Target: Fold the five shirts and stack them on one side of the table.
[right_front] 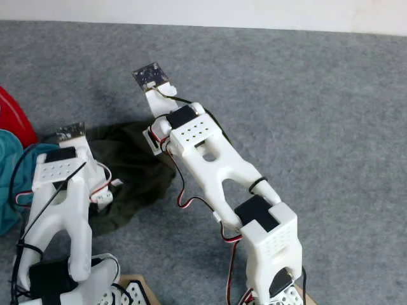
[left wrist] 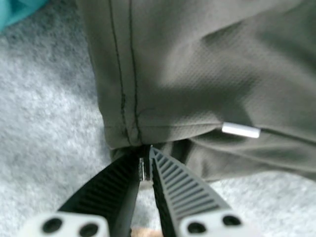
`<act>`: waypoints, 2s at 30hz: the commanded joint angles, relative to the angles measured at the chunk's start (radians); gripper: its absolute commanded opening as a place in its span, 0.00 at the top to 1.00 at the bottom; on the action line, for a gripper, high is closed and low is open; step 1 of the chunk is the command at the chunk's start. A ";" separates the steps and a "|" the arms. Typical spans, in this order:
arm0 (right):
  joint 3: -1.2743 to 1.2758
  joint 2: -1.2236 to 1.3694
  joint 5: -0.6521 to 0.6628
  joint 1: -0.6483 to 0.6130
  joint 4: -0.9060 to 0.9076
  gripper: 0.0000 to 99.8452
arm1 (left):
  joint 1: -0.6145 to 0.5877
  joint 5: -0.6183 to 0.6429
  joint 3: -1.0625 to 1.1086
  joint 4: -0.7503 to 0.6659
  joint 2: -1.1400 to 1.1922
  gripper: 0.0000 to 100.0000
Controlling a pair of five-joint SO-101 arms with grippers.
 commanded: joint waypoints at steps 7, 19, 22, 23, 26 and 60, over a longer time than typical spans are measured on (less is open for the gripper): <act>-0.007 -0.019 -0.002 0.008 -0.013 0.99 | -0.002 0.061 -0.269 -0.023 0.007 1.00; -0.007 -0.021 -0.002 0.008 -0.015 0.99 | 0.004 -0.017 -0.263 0.049 0.265 1.00; -0.007 -0.019 -0.002 0.008 -0.016 0.99 | 0.005 -0.069 -0.259 0.166 0.203 1.00; -0.007 -0.018 -0.002 0.008 -0.016 0.99 | 0.005 -0.086 -0.242 0.183 0.177 1.00; -0.007 -0.019 -0.002 0.008 -0.015 0.99 | 0.021 -0.107 -0.154 0.186 0.099 1.00; 0.081 -0.076 0.012 -0.076 0.076 0.67 | 0.136 -0.186 0.050 0.071 -0.062 1.00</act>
